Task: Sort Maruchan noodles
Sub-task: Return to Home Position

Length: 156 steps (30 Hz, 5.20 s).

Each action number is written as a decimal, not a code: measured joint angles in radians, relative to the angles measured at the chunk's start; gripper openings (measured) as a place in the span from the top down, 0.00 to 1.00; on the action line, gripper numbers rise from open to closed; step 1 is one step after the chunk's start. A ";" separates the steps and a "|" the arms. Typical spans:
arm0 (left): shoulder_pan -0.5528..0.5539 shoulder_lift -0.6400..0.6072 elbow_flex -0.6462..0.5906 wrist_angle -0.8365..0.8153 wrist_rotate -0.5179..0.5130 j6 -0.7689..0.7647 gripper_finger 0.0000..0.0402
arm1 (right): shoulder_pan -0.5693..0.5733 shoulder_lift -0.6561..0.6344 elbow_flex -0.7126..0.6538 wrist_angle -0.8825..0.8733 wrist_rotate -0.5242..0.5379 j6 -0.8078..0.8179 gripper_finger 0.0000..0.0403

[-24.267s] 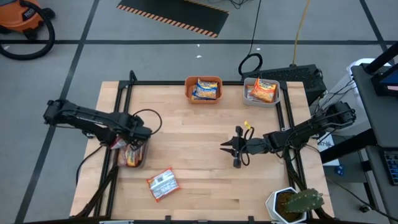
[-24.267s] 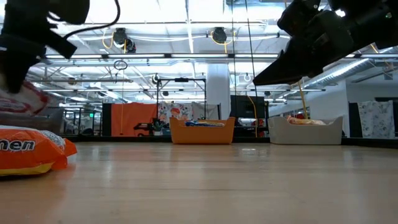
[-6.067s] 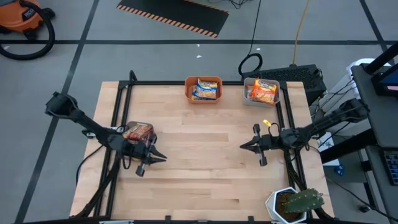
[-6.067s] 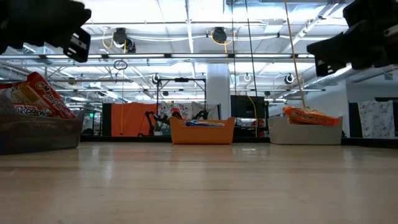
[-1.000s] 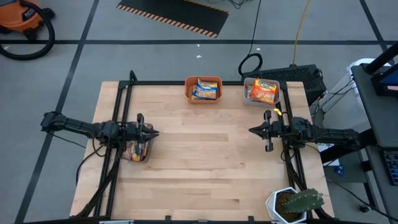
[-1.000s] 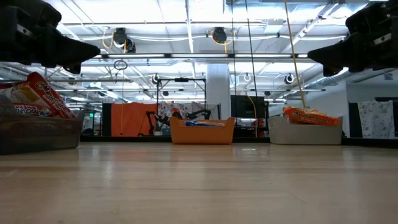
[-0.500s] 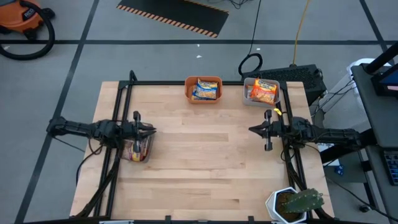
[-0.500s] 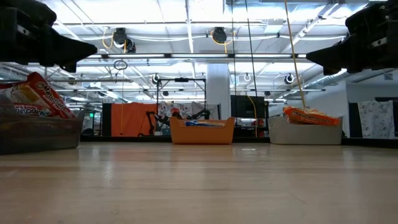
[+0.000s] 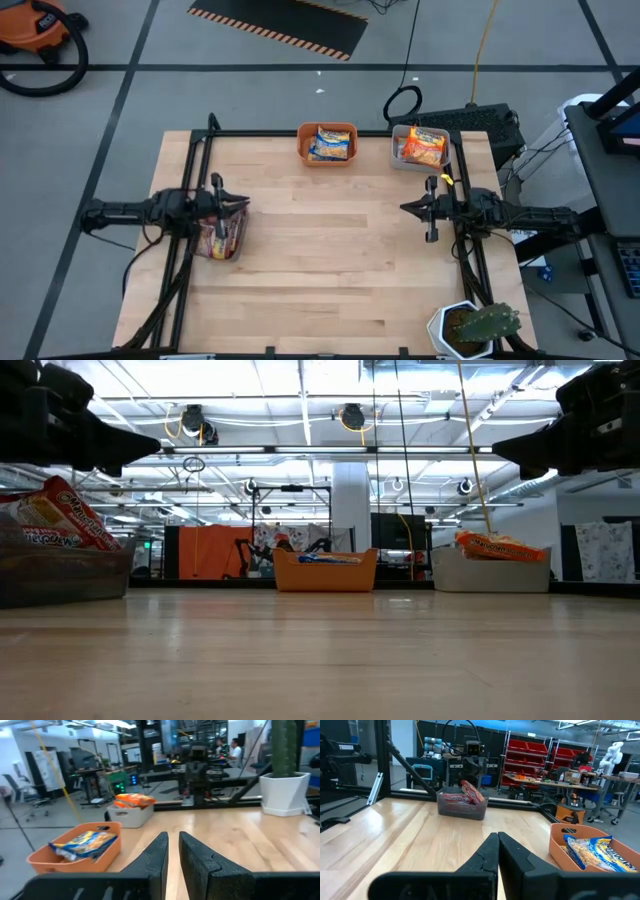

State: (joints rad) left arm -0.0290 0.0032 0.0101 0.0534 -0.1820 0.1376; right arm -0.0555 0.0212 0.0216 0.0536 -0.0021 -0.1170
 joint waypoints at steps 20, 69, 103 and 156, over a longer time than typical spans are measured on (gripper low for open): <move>0.083 0.002 0.001 -0.039 0.159 -0.089 0.87 | 0.000 0.000 0.000 0.001 0.000 0.000 1.00; 0.083 0.002 0.001 -0.041 0.156 -0.090 0.87 | 0.000 0.000 0.000 0.001 0.000 -0.031 1.00; 0.083 0.002 0.001 -0.041 0.156 -0.090 0.87 | 0.000 0.000 0.000 0.002 0.000 0.132 1.00; 0.083 0.002 0.001 -0.041 0.155 -0.090 0.87 | 0.000 0.000 0.000 0.001 0.000 0.098 1.00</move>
State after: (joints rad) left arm 0.0540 0.0055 0.0109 0.0120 -0.0268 0.0475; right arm -0.0551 0.0208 0.0216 0.0551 -0.0017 -0.0193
